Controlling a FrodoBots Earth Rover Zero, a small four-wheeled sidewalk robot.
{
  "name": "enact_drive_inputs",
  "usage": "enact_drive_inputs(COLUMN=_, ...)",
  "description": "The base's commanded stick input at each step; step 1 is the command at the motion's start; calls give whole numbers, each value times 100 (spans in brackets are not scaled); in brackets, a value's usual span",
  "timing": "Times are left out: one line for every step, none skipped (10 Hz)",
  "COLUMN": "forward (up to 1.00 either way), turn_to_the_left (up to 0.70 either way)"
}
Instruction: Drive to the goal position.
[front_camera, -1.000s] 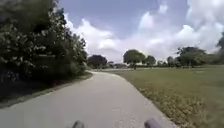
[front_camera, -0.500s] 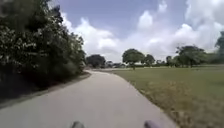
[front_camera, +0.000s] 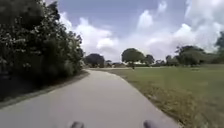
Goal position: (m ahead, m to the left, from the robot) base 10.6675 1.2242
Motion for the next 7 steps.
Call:
enact_drive_inputs(forward=85, turn_to_the_left=0)
enact_drive_inputs(forward=85, turn_to_the_left=0)
enact_drive_inputs(forward=85, turn_to_the_left=0)
enact_drive_inputs(forward=85, turn_to_the_left=0)
enact_drive_inputs(forward=85, turn_to_the_left=0)
enact_drive_inputs(forward=85, turn_to_the_left=0)
enact_drive_inputs(forward=85, turn_to_the_left=0)
